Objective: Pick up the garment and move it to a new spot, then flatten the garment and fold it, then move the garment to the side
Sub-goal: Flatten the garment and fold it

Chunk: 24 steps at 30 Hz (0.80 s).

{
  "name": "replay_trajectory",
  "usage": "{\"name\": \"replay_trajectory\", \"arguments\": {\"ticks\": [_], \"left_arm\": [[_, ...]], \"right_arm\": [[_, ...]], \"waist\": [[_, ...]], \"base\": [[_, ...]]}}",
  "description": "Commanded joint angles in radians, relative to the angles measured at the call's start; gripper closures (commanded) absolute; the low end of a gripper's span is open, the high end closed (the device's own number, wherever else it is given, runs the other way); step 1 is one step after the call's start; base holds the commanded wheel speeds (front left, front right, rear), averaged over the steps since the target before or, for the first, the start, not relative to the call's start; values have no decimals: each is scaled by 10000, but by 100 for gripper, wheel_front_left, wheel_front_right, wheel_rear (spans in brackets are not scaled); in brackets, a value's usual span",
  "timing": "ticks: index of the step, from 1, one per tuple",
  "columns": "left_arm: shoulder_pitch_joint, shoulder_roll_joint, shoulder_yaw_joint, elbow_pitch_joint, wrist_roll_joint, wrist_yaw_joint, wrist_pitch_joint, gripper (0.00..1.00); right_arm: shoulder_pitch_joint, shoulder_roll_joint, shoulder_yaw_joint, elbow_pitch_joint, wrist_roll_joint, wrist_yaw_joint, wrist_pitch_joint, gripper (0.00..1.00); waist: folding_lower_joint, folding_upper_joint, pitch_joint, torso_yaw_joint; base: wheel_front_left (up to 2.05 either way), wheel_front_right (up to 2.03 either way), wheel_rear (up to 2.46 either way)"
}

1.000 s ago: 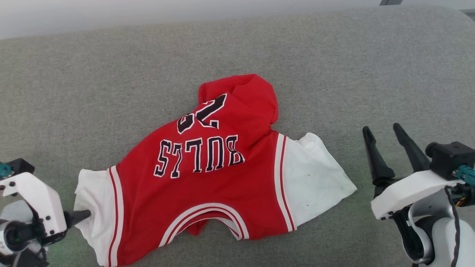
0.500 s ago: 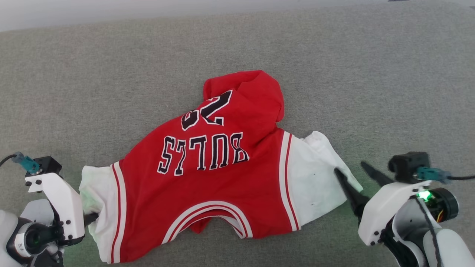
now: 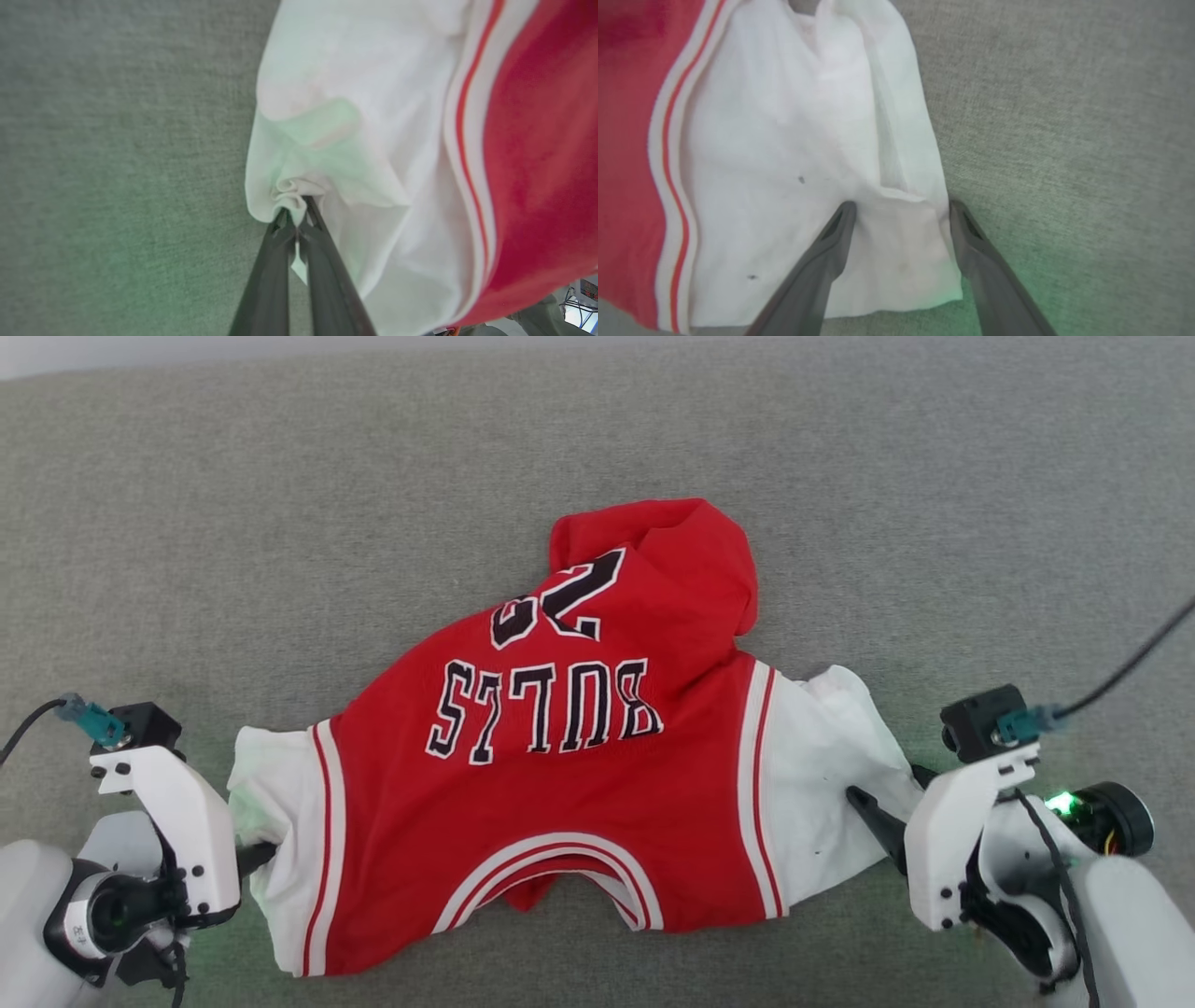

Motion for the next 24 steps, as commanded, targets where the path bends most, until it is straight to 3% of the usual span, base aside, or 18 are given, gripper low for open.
{"name": "replay_trajectory", "arguments": {"ticks": [1, 7, 8, 9, 16, 24], "left_arm": [[-37, -730, -349, 103, -3, -76, -187, 100], [-185, -899, -378, 202, 36, -183, -300, 100], [-203, -908, -381, 221, 42, -216, -322, 100], [-222, -919, -373, 238, 49, -230, -352, 100], [-562, -649, -126, -63, 108, -384, -537, 100], [-1331, 48, 242, -1325, 194, -181, -111, 100]], "right_arm": [[96, 66, 375, 638, 135, -6, 405, 0], [-104, -107, 2113, 2309, 817, 39, 1854, 0], [-102, -183, 2414, 2438, 1028, 45, 2035, 73], [-164, -193, 2654, 2425, 1337, 60, 2085, 100], [-1129, -631, 2455, 1529, 2725, 54, 1555, 100], [-2041, -1370, 1586, -168, 3713, 18, 1642, 100]], "waist": [[0, -1, 59, 83], [0, -1, 127, 258], [0, -1, 126, 280], [0, -1, 120, 294], [0, -1, -206, 349], [0, -1, -1024, 288]], "base": [[0, 0, 0], [0, 0, 0], [0, 0, 0], [0, 0, 0], [0, 0, 0], [0, 0, 0]]}}
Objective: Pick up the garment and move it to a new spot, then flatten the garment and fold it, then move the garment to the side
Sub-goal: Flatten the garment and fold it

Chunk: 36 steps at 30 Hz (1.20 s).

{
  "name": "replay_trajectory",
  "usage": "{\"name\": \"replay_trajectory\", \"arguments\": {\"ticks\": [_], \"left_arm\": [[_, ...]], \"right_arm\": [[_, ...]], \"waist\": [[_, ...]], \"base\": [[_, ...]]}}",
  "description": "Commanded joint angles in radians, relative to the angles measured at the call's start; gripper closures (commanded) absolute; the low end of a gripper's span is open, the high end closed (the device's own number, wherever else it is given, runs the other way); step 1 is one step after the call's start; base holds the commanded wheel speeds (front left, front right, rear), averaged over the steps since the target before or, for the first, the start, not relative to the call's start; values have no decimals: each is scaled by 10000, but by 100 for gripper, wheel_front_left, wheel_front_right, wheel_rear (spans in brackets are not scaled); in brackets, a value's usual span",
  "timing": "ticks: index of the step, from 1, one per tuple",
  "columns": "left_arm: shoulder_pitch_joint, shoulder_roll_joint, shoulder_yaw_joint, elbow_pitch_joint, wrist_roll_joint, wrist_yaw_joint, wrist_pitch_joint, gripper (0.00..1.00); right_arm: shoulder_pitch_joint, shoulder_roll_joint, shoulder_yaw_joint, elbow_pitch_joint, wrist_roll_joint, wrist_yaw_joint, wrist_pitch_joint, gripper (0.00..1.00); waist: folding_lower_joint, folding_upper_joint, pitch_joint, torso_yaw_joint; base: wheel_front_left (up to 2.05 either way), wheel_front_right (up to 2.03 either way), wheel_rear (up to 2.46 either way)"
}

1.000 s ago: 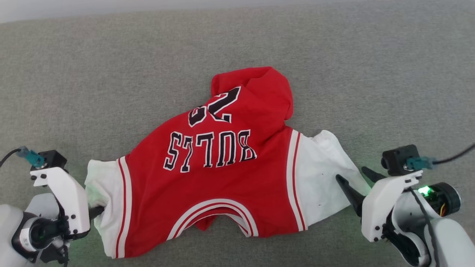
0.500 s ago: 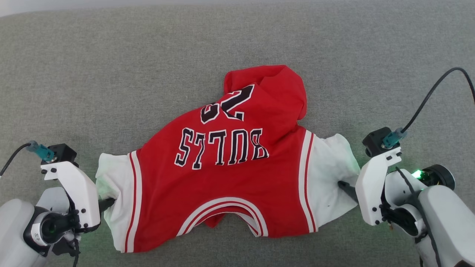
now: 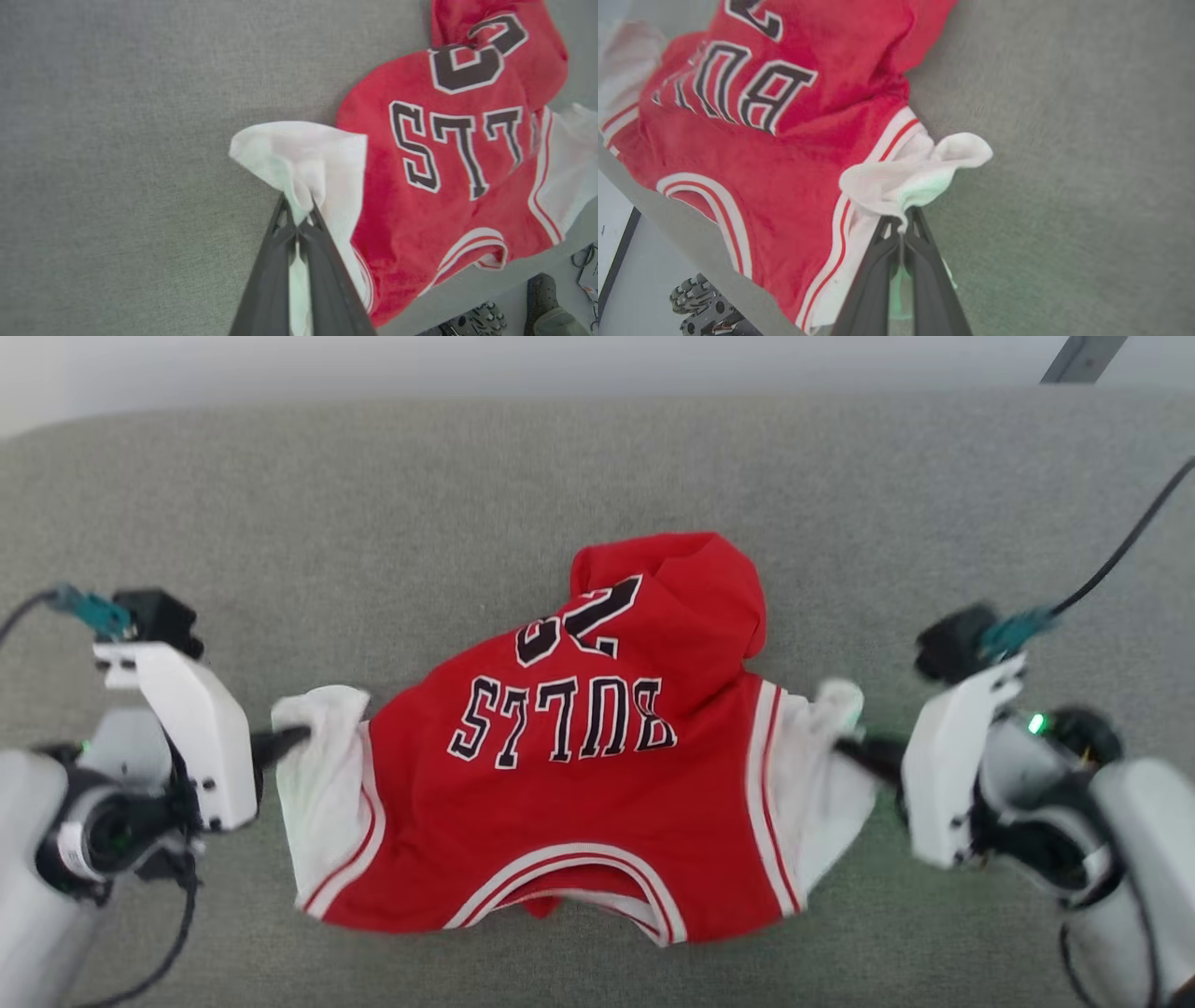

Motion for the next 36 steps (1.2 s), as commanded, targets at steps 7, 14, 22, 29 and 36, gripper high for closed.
{"name": "replay_trajectory", "arguments": {"ticks": [7, 14, 22, 29, 36], "left_arm": [[-1154, 396, 266, -972, 106, 256, 631, 100], [-2208, 511, 461, -1050, 247, 409, 986, 100], [-3804, 359, 785, -596, 383, 374, 988, 100], [-5426, -21, 981, 195, 689, -58, 426, 100], [-6679, -437, 847, 1178, 1084, -704, -161, 100]], "right_arm": [[-963, 68, -957, -677, 581, 48, 262, 100], [-1983, 357, -1773, -681, 807, 48, 367, 100], [-3725, 969, -2842, -181, 447, 48, -187, 100], [-5201, 1554, -3269, 313, 216, 48, -772, 100], [-6318, 1807, -3232, 677, -331, 48, -1521, 100]], "waist": [[0, 0, -961, -79], [0, 0, -1466, -92], [0, 0, -1884, -110], [0, 0, -1964, -88], [0, 0, -1635, -112]], "base": [[0, 0, 0], [0, 0, 0], [0, 0, 0], [0, 0, 0], [0, 0, 0]]}}
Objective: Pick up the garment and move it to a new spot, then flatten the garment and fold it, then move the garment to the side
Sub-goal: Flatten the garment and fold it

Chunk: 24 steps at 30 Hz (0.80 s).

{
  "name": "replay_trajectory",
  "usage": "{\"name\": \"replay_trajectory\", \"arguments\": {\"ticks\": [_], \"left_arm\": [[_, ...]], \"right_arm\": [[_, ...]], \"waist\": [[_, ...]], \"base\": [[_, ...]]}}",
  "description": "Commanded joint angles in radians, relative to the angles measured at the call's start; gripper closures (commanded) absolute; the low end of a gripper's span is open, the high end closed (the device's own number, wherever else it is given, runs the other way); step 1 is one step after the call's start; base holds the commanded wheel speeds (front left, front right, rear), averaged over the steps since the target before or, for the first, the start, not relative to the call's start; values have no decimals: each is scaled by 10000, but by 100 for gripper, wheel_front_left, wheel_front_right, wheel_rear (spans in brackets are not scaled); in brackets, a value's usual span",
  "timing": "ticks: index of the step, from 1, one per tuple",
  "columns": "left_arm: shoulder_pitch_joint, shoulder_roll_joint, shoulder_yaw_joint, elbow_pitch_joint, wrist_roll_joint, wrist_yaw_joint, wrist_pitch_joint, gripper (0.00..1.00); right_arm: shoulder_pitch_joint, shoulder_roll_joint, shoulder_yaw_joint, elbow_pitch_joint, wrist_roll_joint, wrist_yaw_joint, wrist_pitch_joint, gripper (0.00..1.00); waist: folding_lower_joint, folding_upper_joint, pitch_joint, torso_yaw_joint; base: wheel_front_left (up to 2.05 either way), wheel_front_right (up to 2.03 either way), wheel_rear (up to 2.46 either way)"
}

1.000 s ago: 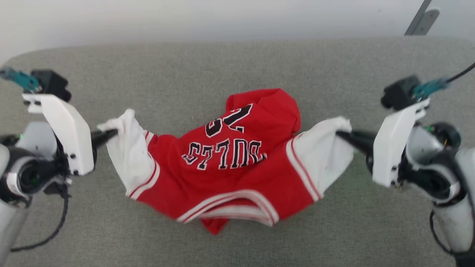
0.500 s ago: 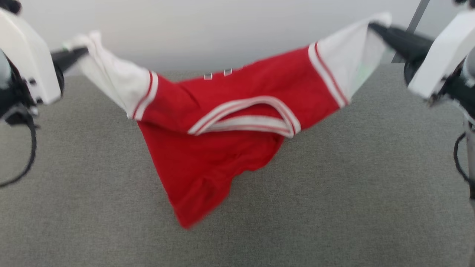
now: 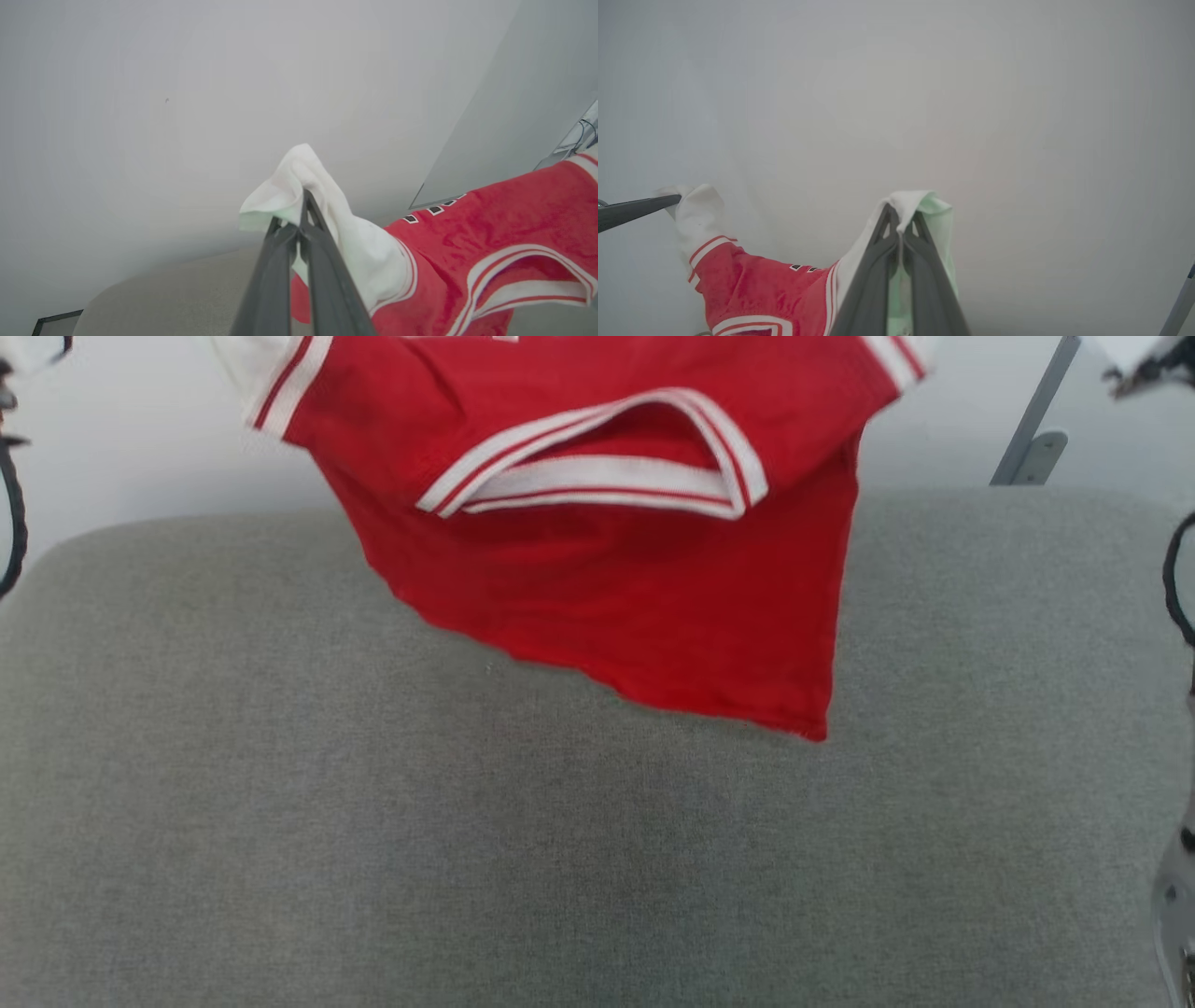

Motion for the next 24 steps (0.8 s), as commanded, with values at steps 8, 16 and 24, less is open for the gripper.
{"name": "replay_trajectory", "arguments": {"ticks": [8, 16, 24], "left_arm": [[-1408, -660, -60, 1313, 530, -615, -1114, 100], [-3544, -1330, -221, 2947, 1644, -1135, -3704, 100], [-4848, -1658, -741, 4174, 2743, -1343, -7046, 100]], "right_arm": [[-1615, 262, 196, 1419, -1392, 50, -2013, 100], [-3767, 555, 504, 3536, -2960, 49, -5439, 100], [-5175, 740, 885, 5439, -4313, 49, -8665, 100]], "waist": [[0, -1, 1449, -66], [0, -1, 3160, -7], [0, -1, 3932, 177]], "base": [[0, 0, 0], [0, 0, 0], [0, 0, 0]]}}
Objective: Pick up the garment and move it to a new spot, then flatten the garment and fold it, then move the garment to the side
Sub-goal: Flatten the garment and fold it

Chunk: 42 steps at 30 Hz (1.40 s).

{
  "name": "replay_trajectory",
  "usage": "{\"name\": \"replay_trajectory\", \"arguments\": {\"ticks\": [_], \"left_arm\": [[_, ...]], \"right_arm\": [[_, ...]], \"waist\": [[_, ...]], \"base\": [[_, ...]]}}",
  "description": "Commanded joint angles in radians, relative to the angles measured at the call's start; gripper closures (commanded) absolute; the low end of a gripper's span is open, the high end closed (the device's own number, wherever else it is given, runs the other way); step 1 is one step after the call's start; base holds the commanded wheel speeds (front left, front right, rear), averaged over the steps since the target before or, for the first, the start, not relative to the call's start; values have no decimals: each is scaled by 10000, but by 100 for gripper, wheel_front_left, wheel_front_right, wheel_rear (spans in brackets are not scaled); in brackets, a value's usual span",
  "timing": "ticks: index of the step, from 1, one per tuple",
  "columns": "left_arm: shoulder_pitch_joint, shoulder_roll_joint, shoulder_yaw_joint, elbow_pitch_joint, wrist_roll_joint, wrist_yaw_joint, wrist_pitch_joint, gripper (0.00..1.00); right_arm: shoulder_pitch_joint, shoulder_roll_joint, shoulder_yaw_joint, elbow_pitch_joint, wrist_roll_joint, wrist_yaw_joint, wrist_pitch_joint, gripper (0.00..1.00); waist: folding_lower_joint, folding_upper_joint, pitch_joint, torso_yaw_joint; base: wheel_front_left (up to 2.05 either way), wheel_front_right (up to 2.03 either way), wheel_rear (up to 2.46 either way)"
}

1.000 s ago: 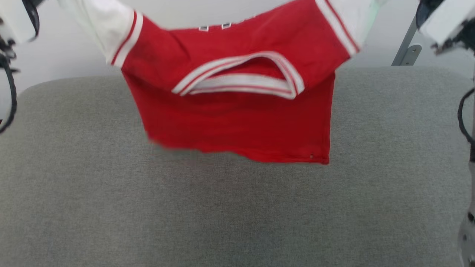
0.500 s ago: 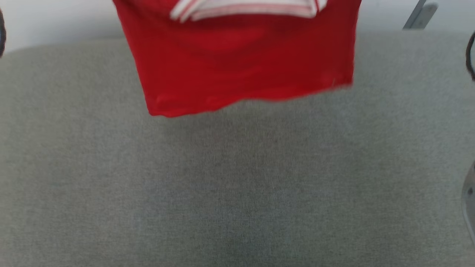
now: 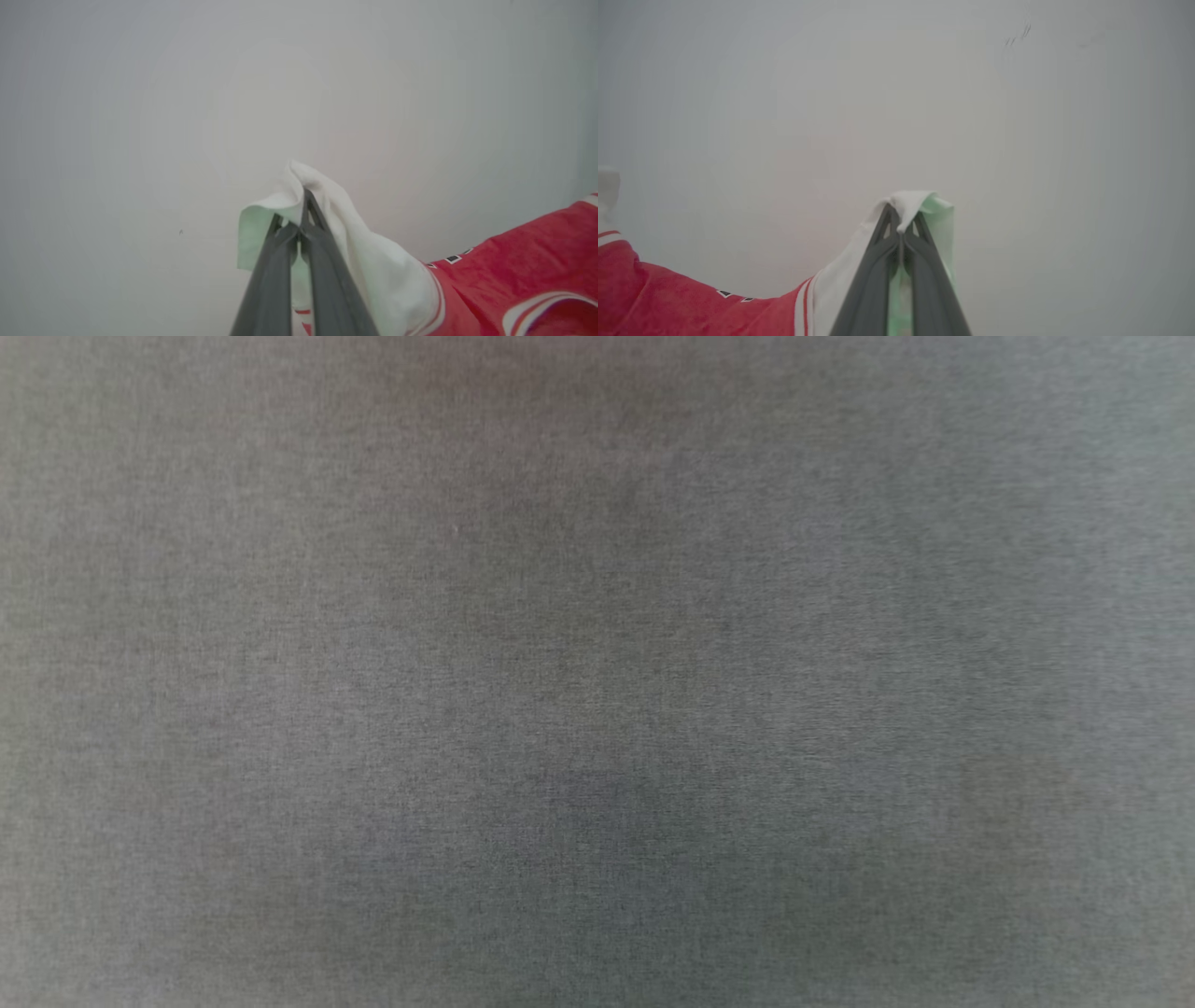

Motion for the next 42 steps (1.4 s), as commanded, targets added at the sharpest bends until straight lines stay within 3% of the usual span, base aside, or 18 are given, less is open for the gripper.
{"name": "replay_trajectory", "arguments": {"ticks": [1, 6, 12, 24, 28, 36, 39, 40, 42], "left_arm": [[26, -46, -172, 122, 86, -56, -377, 100], [894, 86, -1226, 311, -581, -53, -788, 100], [2343, 302, -2340, 512, -1820, -57, 404, 100], [6119, 1546, -3208, -957, -3902, 78, 3128, 100], [7545, 2136, -3172, -2221, -4555, 679, 3649, 100], [10428, 3724, -2990, -5768, -5786, 2475, 4029, 100], [11398, 4366, -2910, -7054, -6189, 3208, 3954, 100], [11398, 4366, -2910, -7054, -6189, 3208, 3954, 100], [12020, 4725, -2894, -7821, -6419, 3640, 3903, 100]], "right_arm": [[-26, 23, 192, 261, -131, 49, -172, 100], [464, -31, 1202, 1304, 326, 26, 17, 100], [1874, -262, 2393, 1416, 2066, 24, 1261, 100], [5818, -1813, 3827, -1265, 4882, 26, 4918, 100], [7305, -2418, 3780, -2450, 5316, 24, 6008, 100], [10022, -3450, 3366, -4960, 5477, 26, 8213, 100], [11019, -3688, 2986, -5884, 5656, 26, 9039, 100], [11019, -3688, 2986, -5884, 5656, 26, 9039, 100], [11706, -3774, 2670, -6477, 5759, 26, 9584, 100]], "waist": [[0, 0, 162, 129], [0, 0, 186, 308], [0, 0, -40, 443], [0, 0, -1298, 406], [0, 0, -1795, 388], [0, 0, -2471, 271], [0, 0, -2641, 244], [0, 0, -2641, 244], [0, 0, -2719, 235]], "base": [[0, 0, 0], [0, 0, 0], [0, 0, 0], [0, 0, 0], [0, 0, 0], [0, 0, 0], [0, 0, 0], [0, 0, 0], [0, 0, 0]]}}
